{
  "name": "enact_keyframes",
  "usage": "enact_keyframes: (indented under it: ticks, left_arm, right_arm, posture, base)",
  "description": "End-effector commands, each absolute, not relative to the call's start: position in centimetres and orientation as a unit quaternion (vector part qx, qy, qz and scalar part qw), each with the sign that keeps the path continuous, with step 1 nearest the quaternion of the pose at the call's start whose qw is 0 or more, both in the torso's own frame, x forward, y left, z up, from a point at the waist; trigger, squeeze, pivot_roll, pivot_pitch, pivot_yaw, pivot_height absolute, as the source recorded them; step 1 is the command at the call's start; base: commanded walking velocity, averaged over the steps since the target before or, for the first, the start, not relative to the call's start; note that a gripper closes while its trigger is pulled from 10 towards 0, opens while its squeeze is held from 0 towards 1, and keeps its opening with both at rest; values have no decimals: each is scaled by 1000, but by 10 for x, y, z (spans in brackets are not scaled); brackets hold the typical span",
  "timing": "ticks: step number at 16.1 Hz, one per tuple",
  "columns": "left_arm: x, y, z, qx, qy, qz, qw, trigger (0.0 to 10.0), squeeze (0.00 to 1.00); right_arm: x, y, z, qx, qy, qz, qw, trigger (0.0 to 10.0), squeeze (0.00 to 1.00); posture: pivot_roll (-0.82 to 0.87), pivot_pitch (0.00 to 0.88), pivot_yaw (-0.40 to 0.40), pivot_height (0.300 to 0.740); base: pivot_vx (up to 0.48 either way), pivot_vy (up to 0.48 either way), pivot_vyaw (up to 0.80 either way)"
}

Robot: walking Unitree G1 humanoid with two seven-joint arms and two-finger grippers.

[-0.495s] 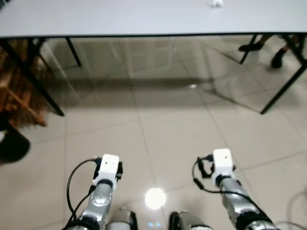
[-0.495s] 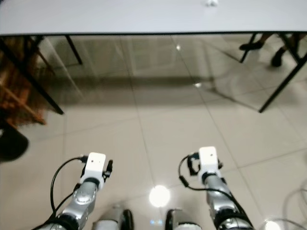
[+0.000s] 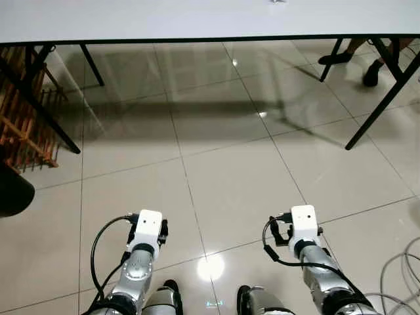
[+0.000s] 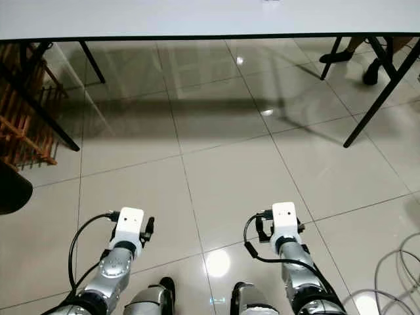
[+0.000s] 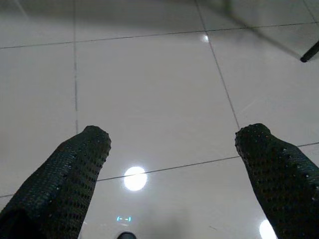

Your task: Picking trash to rubbish bin

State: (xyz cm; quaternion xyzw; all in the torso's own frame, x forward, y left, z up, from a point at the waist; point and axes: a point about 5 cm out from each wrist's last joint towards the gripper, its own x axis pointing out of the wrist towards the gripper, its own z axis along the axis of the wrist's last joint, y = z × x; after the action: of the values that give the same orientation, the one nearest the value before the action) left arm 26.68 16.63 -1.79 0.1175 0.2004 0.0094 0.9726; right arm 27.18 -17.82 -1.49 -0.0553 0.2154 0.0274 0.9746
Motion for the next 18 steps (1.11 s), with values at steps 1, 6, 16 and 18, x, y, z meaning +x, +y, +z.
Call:
enact_keyframes:
  ticks: [1, 6, 16, 18]
  left_arm:
    - [266, 169, -18, 117, 201, 9, 973, 10000, 0]
    - [297, 157, 19, 114, 100, -1, 988, 10000, 0]
    - [335, 144, 164, 108, -201, -23, 973, 10000, 0]
    - [335, 140, 179, 108, -222, -27, 969, 10000, 0]
  right_arm:
    - [267, -174, -20, -51, 230, 30, 971, 10000, 0]
    - [295, -182, 14, -37, 134, -1, 990, 10000, 0]
    - [342, -187, 172, -16, -196, -26, 980, 10000, 0]
    - [340, -184, 185, -13, -217, -26, 976, 10000, 0]
  posture:
    - [-21, 205, 36, 740]
    - [-20, 211, 36, 740]
    - [-23, 216, 39, 740]
    - [-24, 212, 40, 740]
  base:
    - [0, 0, 0]
    - [0, 0, 0]
    - [0, 0, 0]
    - [0, 0, 0]
